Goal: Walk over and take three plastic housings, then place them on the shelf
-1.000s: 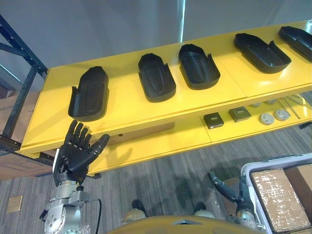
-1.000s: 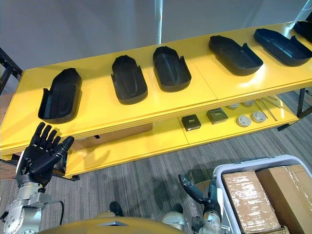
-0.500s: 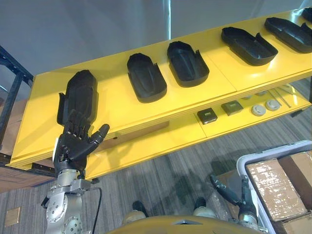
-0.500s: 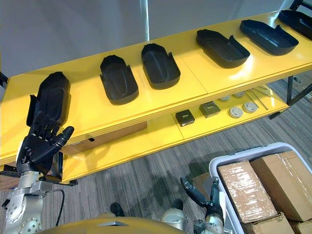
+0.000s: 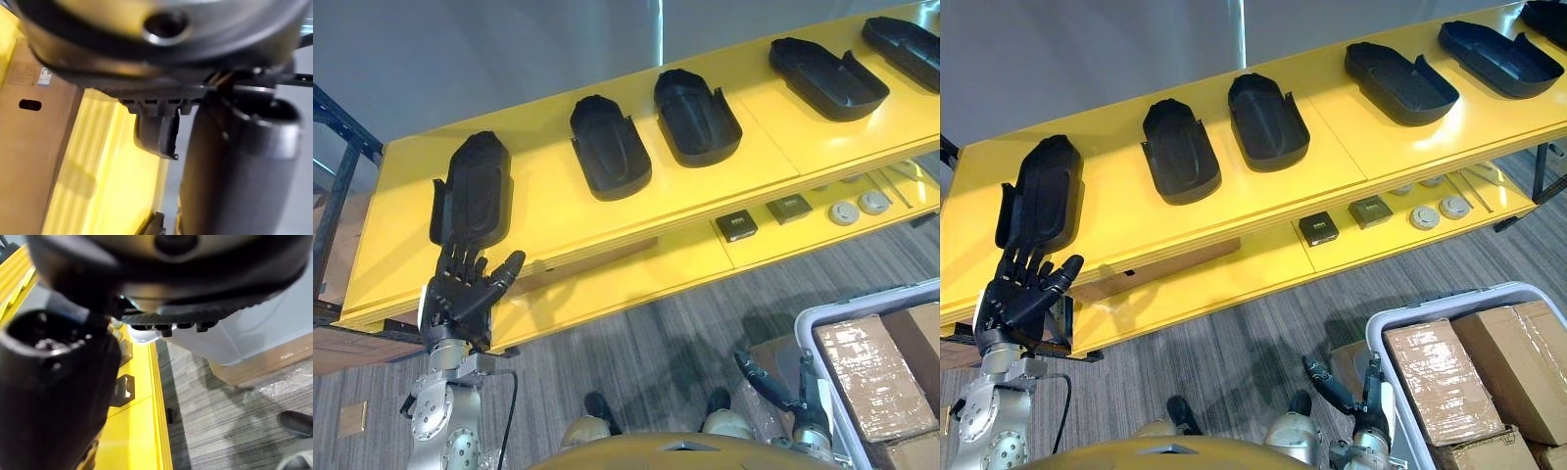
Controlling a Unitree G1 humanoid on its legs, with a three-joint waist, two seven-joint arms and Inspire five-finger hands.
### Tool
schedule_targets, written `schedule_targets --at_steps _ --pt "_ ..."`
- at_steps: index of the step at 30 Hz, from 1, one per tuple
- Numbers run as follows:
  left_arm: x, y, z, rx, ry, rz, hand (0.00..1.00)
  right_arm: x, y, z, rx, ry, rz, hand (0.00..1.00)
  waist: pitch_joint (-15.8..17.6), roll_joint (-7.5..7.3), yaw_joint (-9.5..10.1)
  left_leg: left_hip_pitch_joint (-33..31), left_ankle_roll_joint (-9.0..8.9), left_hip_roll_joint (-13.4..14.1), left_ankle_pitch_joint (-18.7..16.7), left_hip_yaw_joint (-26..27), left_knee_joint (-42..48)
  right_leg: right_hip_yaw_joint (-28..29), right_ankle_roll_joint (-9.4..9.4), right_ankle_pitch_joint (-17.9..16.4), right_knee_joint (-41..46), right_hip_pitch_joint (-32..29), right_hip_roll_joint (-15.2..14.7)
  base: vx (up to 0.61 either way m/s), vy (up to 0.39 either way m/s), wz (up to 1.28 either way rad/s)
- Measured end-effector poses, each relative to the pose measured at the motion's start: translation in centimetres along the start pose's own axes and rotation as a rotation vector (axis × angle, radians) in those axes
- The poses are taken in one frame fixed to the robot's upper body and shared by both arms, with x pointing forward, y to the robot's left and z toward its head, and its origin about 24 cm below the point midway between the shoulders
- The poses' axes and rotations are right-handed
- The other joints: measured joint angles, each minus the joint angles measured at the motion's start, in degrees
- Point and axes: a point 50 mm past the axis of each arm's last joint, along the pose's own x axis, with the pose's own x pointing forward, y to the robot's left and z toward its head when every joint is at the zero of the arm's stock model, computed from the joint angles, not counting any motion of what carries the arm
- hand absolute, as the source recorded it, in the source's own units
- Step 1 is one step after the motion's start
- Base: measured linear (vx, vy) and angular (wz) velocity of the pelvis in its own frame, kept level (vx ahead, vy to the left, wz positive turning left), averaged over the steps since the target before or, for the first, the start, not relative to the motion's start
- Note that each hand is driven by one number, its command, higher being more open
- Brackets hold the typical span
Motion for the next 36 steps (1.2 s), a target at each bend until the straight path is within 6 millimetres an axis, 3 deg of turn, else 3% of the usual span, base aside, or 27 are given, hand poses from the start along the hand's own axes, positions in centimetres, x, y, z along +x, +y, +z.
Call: schedule_targets --at_steps 6,17,24,29,33,35,36 --pt "1.7 0.0 0.9 0.009 -0.057 0.010 1.00 0.0 0.0 0.2 0.005 -0.015 -0.001 1.00 1.5 -0.05 -0.16 0.3 0.03 0.1 -0.2 0.2 0.6 0.6 -0.03 -1.5 2.8 -1.0 -0.7 0.00 0.001 -0.01" --pt "3.2 0.7 1.8 0.038 -0.090 0.024 1.00 0.1 -0.1 0.7 0.012 -0.037 0.010 1.00 1.6 0.20 -0.31 0.2 -0.16 0.7 -0.7 1.1 1.6 1.6 -0.33 -1.8 3.6 -1.7 -0.4 -0.01 -0.004 -0.05" --pt "3.0 0.4 1.7 0.043 -0.086 -0.046 1.00 0.1 -0.2 0.7 0.015 -0.039 0.006 1.00 1.6 0.19 -0.29 0.4 -0.20 0.7 -0.8 1.3 1.6 1.7 -0.32 -1.8 3.5 -1.7 -0.4 0.00 0.000 -0.01" --pt "1.4 -0.2 2.0 0.062 -0.075 -0.173 1.00 -0.1 -0.5 1.0 0.054 -0.047 -0.067 1.00 1.6 0.15 -0.09 1.8 -0.64 0.9 -1.3 2.3 1.6 2.5 -0.19 -1.7 2.7 -0.6 0.1 0.00 0.001 -0.10" --pt "0.3 -2.1 3.3 0.060 -0.116 -0.340 1.00 0.1 -1.9 3.1 0.204 -0.129 -0.230 1.00 1.5 0.36 -0.05 2.3 -0.78 1.1 -1.4 2.8 1.6 2.9 -0.05 -1.5 2.2 -0.3 0.4 0.00 -0.007 -0.06" --pt "0.1 -2.9 4.0 0.052 -0.147 -0.409 1.00 0.2 -3.4 5.6 0.278 -0.249 -0.349 1.00 1.4 0.47 -0.08 2.8 -0.85 1.2 -1.4 3.3 1.6 3.3 -0.02 -1.2 1.7 0.2 0.6 0.00 -0.007 -0.12" --pt "0.0 -3.4 4.6 0.027 -0.173 -0.446 1.00 0.2 -4.5 8.0 0.335 -0.367 -0.422 1.00 1.3 0.48 -0.10 3.4 -1.03 1.4 -1.6 3.8 1.6 3.8 -0.04 -1.2 1.7 0.4 0.8 -0.02 -0.006 -0.25"
